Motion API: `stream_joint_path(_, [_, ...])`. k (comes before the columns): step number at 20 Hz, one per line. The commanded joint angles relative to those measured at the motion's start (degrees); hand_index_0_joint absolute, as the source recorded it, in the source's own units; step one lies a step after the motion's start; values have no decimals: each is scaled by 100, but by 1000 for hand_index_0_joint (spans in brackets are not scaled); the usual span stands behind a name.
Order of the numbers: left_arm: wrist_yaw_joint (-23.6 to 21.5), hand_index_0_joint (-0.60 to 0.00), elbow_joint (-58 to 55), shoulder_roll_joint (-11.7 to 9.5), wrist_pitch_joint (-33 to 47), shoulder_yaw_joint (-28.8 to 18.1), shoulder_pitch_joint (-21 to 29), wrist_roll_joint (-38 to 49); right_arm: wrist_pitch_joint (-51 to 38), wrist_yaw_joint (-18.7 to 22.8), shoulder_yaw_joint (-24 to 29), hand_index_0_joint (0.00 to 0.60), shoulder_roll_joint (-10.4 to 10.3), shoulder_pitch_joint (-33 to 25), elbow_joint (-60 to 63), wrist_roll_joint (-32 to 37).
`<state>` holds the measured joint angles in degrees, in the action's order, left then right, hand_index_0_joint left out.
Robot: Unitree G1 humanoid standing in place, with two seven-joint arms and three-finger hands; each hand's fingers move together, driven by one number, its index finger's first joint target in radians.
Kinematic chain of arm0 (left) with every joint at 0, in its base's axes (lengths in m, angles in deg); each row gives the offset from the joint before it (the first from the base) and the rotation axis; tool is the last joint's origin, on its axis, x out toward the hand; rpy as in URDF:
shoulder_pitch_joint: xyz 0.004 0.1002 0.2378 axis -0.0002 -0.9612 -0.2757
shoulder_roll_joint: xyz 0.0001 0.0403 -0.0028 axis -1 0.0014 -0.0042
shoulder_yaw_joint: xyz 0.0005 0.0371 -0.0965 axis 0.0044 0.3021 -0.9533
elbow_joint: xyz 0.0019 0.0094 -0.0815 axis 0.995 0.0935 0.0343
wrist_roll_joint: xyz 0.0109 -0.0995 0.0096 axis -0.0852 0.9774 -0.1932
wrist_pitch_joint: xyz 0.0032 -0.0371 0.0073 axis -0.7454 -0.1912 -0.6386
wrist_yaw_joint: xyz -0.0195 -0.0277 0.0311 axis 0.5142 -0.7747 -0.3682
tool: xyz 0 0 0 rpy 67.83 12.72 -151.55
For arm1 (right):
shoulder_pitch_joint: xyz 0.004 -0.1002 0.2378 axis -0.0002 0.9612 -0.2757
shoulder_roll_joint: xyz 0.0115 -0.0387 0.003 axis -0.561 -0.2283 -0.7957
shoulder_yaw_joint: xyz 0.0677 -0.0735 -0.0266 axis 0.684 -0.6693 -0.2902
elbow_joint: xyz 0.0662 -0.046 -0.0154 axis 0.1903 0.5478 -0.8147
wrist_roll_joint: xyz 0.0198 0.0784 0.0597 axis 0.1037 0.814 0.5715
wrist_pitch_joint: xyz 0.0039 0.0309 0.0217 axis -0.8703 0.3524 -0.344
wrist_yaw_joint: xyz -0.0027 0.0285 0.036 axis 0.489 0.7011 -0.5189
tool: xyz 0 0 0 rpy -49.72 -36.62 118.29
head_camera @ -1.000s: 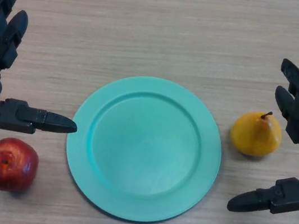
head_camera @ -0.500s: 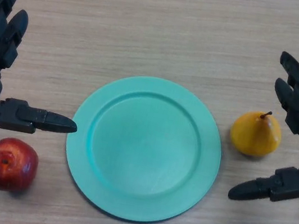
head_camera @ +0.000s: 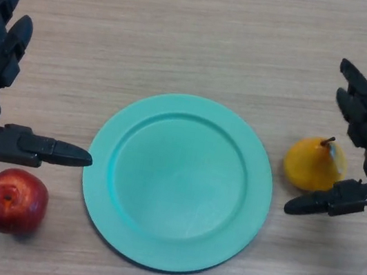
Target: Pick up the yellow pear and place it on the plate
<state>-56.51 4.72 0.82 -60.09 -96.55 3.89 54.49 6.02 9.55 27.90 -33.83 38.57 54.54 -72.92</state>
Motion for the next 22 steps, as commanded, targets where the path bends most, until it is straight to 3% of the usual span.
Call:
stream_joint_path(1, [16, 0, -353, -201, 801, -407, 145, 102, -1536, 439, 301, 0, 327, -542, 423, -238])
stream_joint_path(4, [-17, 0, -312, -176, 881, -396, 141, 114, -2605, 892, 240, 0, 427, -1046, 2065, -663])
stream_joint_path(6, [-51, 0, -292, -176, 924, -379, 147, 89, -2843, 1032, 217, 0, 431, -1279, 2765, -657])
stream_joint_path(9, [-55, 0, -271, -172, 929, -351, 149, 72, -2947, 1056, 185, 0, 354, -1443, 3287, -468])
stream_joint_path(10, [-60, 0, -279, -172, 931, -353, 144, 66, -2697, 778, 182, 0, 269, -1480, 3322, -112])
stream_joint_path(13, [-67, 0, -274, -184, 879, -342, 164, 56, -2339, 603, 142, 0, 199, -1485, 3311, 116])
stream_joint_path(16, [-51, 0, -248, -184, 880, -336, 167, 53, -2158, 534, 157, 400, 141, -1508, 3324, 305])
stream_joint_path(18, [-35, 0, -201, -179, 889, -325, 174, 41, -2228, 783, 54, 600, 156, -1691, 3715, 15])
stream_joint_path(20, [-33, 0, -162, -182, 921, -331, 191, 58, -2359, 1022, 32, 600, 191, -1805, 4023, -345])
stream_joint_path(22, [-31, 0, -136, -181, 968, -328, 188, 49, -1980, 912, 114, 600, 129, -1729, 3786, -126])
